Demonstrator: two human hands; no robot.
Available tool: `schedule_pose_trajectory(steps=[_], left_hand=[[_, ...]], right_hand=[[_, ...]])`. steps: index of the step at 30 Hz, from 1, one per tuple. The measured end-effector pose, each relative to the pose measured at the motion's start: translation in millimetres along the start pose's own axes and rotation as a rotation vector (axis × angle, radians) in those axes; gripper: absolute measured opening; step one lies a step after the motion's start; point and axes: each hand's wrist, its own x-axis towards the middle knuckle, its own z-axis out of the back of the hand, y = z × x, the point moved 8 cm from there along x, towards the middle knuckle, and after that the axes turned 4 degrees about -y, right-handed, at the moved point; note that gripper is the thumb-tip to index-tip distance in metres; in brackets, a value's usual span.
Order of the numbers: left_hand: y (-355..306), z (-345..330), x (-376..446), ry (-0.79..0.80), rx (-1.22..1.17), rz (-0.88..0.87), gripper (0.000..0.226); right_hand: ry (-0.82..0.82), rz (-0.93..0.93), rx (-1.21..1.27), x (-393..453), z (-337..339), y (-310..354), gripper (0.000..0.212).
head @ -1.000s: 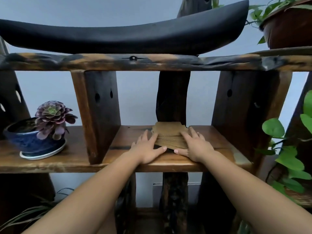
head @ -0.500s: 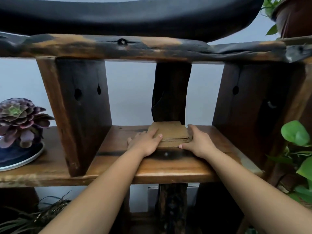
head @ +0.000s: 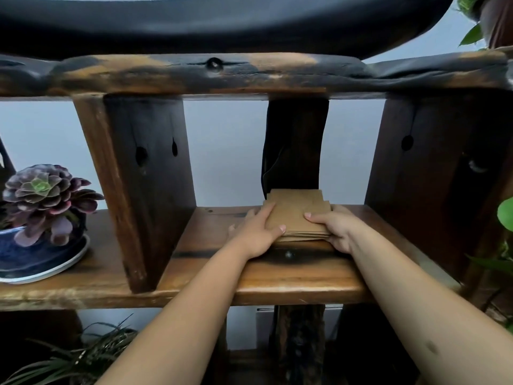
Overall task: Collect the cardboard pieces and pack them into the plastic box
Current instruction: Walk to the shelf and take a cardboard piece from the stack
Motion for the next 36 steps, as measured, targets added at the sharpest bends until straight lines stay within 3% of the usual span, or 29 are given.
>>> schedule_pose_trajectory(steps=[3,5,11,18,22,26,29,31,34,36], left_hand=[[-2.0,7.3,-4.2,-0.046,-0.359,-0.023,0.106],[0.6,11.4,-5.9,-0.057,-0.498,-0.012,0.116],[0.9,20.7,-1.7,-0.2,-0.508,-0.081,0.092],[6.7,26.9,1.0,-0.329,-0.409,-0.056,0.06],[2.3,30.5,-2.1,-0.338,-0.433,-0.086,0.055],[5.2,26.0,1.5,-0.315,-0.397,-0.048,0.054],[5.8,25.1,2.4,-0.31,-0.41,-0.048,0.057],[7.2,22.0,4.7,-0.275,-0.412,-0.027,0.07],[11.8,17.7,7.2,-0.224,-0.456,0.033,0.084],[15.4,17.7,9.2,-0.228,-0.466,0.054,0.071]], right_hand=[[0.026,0.231,-0.054,-2.8,-2.2,5.7,0.078],[0.057,0.36,-0.162,-8.8,-7.6,11.3,0.089],[-0.056,0.539,-0.455,-22.9,-16.6,23.2,0.087],[-0.173,0.655,-0.556,-30.8,-15.4,30.4,0.078],[-0.23,0.679,-0.689,-30.8,-14.2,31.9,0.064],[-0.359,0.7,-0.918,-30.7,-10.6,33.2,0.063],[-0.173,0.618,-0.703,-21.1,-15.9,25.4,0.06],[-0.063,0.565,-0.601,-16.1,-18.3,21.1,0.073],[-0.06,0.535,-0.599,-9.1,-14.6,19.2,0.088],[-0.092,0.52,-0.589,-4.8,-10.1,18.2,0.083]])
